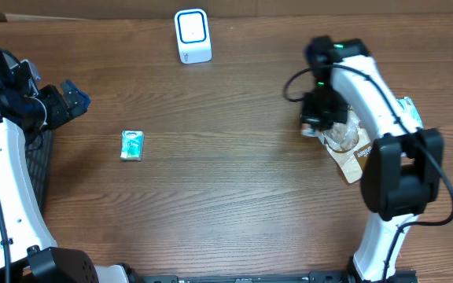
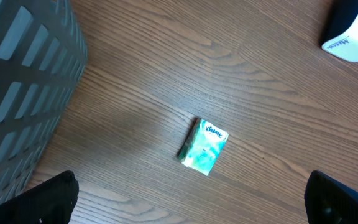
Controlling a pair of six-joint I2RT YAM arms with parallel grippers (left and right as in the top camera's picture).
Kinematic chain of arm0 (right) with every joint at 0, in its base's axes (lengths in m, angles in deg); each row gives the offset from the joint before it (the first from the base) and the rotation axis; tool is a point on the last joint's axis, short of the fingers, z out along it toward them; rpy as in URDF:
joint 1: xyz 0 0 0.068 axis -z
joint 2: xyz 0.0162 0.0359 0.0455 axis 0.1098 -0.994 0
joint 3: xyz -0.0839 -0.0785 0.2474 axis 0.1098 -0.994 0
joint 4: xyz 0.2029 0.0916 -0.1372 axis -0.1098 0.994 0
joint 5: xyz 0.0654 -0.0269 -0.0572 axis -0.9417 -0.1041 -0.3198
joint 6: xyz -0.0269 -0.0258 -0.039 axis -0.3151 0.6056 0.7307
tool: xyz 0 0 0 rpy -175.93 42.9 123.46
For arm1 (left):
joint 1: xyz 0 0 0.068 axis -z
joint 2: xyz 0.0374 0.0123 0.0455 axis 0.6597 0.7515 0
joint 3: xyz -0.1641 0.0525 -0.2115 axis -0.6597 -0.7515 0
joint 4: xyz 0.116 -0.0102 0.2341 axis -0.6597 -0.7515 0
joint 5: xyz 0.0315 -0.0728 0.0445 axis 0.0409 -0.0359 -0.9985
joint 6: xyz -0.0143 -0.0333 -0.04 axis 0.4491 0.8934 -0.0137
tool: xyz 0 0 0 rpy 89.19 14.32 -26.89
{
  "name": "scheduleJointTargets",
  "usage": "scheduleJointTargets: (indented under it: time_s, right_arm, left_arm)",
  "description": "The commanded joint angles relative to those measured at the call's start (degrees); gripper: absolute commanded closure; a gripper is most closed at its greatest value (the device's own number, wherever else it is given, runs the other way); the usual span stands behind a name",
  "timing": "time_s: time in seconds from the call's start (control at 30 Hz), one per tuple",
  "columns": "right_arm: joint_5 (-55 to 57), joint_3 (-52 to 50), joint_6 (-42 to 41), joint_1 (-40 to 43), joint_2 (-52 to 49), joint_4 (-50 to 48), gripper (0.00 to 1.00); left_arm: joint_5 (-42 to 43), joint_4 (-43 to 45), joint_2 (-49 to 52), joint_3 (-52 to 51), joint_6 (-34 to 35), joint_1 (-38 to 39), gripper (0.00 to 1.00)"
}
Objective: Scan the item barcode
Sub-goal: 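Carry the orange pack right and set it by the bread bag, then move the right gripper left and grasp the green Kleenex pack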
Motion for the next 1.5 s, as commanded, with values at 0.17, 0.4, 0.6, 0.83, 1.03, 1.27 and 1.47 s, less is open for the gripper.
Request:
scheduleJointTargets:
  time_s: [0.17, 0.4, 0.6, 0.83, 1.03, 1.27, 1.47]
  right_arm:
    - [2.3, -6.5, -2.9, 8.8, 1.5, -4.5, 0.91]
    - [1.2, -6.4, 0.0, 9.2, 1.6, -3.7, 0.19]
    - [-4.1, -1.1, 3.0, 6.5, 1.9, -1.7, 0.0]
    - [-11.7, 6.6, 3.3, -1.9, 2.0, -3.5, 0.0]
    - [-31.1, 5.6, 1.0, -10.5, 1.7, -19.8, 0.0]
    - [-31.7, 4.8, -1.9, -23.5, -1.7, -37.4, 0.0]
    - [-20.3, 4.8, -3.4, -34.0, -6.0, -45.7, 0.18]
  left_arm:
    - [0.5, 0.1, 0.0, 1.0, 0.6, 0.0, 0.0]
    - [0.5, 0.1, 0.0, 1.0, 0.6, 0.0, 0.0]
    - [0.5, 0.1, 0.0, 1.0, 0.6, 0.0, 0.0]
    - [0.5, 0.1, 0.0, 1.0, 0.6, 0.0, 0.0]
    - [0.5, 0.1, 0.0, 1.0, 0.6, 0.0, 0.0]
    - [0.5, 0.1, 0.0, 1.0, 0.6, 0.0, 0.01]
    - [0.5, 0.1, 0.0, 1.0, 0.6, 0.0, 0.0]
